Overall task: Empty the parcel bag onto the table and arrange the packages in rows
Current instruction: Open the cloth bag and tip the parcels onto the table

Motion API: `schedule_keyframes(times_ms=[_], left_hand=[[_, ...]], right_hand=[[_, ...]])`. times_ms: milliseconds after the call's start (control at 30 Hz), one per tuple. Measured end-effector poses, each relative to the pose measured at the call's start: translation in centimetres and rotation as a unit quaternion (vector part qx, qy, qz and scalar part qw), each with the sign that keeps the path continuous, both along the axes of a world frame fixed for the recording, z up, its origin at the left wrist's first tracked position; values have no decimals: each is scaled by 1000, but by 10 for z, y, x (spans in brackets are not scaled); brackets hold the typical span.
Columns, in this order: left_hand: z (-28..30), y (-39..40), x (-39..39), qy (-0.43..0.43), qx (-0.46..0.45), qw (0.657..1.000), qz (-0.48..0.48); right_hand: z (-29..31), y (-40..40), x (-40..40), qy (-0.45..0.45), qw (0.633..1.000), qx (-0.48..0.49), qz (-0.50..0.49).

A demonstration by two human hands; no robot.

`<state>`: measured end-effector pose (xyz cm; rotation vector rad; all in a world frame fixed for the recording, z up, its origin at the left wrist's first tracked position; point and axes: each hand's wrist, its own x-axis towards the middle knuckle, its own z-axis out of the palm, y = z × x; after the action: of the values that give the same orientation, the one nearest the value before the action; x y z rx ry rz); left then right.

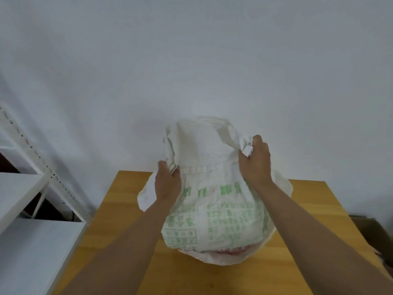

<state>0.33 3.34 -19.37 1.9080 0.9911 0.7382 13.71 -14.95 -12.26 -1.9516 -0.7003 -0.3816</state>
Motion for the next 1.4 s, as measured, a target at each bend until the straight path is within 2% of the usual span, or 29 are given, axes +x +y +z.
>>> schedule_keyframes(times_ms=[67, 133, 233, 300, 367, 433, 533, 600, 667, 767, 833, 900, 967, 1000, 1067, 1100, 1133, 1267, 1400], left_hand=[[7, -5, 1, -23, -23, 999, -6], [8, -5, 3, -16, -64, 997, -33], [18, -3, 5, -53, -123, 985, -111], [27, -4, 7, -72, -187, 959, -202], [37, -9, 9, -71, -307, 906, -282], [44, -15, 12, -43, -364, 879, -304], [50, -16, 19, 3, -401, 860, -316], [51, -13, 27, 52, -398, 877, -264], [45, -11, 35, 95, -350, 916, -171], [33, -14, 40, 92, -267, 954, -98], [27, -17, 42, 94, -217, 968, -85], [25, -19, 44, 121, -163, 978, -58], [23, -20, 44, 127, -143, 981, -39], [25, -23, 44, 120, -137, 983, -29], [24, -28, 45, 94, -136, 986, -14], [24, -31, 48, 80, -140, 987, -8], [25, -35, 52, 65, -144, 987, 0], [31, -50, 69, 10, -145, 989, 12], [43, -61, 84, -80, -99, 992, -15]], right_hand=[[9, 3, -9, -20, 999, 36, -1], [5, 8, -15, -49, 998, 5, 43], [-13, 19, -14, 19, 994, -71, 82], [-18, 24, -18, 51, 991, -79, 96], [-22, 30, -27, 69, 987, -87, 116], [-26, 36, -34, 71, 981, -109, 143], [-28, 38, -45, 105, 966, -111, 209], [-28, 35, -53, 142, 949, -115, 256], [-30, 31, -53, 158, 941, -115, 278], [-24, 24, -45, 127, 947, -149, 253], [-16, 16, -32, 77, 971, -141, 180], [-9, 0, -7, 50, 989, -135, 41], [-13, -22, 23, 118, 963, -228, -79], [-17, -33, 37, 195, 940, -266, -84], [-34, -45, 52, 350, 898, -266, -2], [-43, -48, 53, 389, 887, -245, 38], [-49, -51, 53, 391, 887, -238, 61], [-63, -58, 70, 198, 957, -212, 12], [-52, -67, 81, 119, 989, -91, -18]])
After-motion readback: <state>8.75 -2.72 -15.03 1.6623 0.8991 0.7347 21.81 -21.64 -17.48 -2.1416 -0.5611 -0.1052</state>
